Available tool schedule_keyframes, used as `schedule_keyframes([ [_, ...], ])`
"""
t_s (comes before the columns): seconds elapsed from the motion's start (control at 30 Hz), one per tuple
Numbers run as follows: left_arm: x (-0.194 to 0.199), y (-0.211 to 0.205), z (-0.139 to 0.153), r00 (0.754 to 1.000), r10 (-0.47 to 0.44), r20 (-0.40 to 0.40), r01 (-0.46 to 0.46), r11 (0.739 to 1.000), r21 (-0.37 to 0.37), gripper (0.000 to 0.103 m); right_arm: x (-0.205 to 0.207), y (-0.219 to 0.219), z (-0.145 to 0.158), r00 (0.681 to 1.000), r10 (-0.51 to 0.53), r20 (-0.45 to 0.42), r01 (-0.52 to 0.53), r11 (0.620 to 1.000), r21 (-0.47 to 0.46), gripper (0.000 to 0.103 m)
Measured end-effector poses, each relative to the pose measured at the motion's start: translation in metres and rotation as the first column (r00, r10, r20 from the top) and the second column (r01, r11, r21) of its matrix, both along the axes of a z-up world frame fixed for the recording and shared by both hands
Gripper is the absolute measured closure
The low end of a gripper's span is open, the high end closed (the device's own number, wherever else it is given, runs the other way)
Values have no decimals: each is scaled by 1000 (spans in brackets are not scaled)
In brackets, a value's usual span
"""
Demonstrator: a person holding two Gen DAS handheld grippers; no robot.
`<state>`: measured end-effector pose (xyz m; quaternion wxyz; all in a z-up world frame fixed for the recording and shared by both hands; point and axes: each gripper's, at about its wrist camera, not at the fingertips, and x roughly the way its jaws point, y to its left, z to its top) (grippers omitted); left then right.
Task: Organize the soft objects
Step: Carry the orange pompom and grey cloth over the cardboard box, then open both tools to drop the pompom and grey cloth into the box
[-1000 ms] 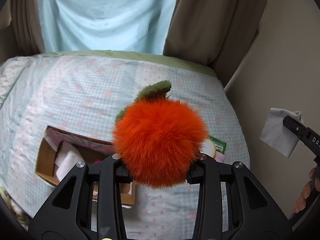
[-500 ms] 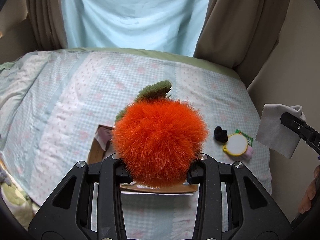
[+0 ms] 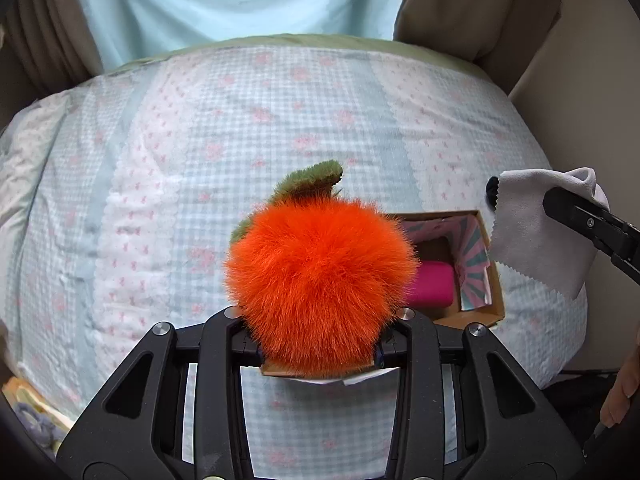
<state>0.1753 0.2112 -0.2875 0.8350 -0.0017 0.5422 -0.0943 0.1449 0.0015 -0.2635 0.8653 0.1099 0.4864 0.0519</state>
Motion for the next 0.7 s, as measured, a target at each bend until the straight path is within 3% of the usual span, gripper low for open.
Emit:
schedule_keyframes([
  [0.43, 29, -19, -103, 972, -102, -213, 109, 994, 20, 71, 17, 6, -107, 967, -60, -249, 66, 998, 14, 89],
  [0.7, 48, -38, -125, 951, -178, -254, 193, 981, 36, 70, 42, 5, -140, 945, -54, -321, 76, 996, 56, 89],
])
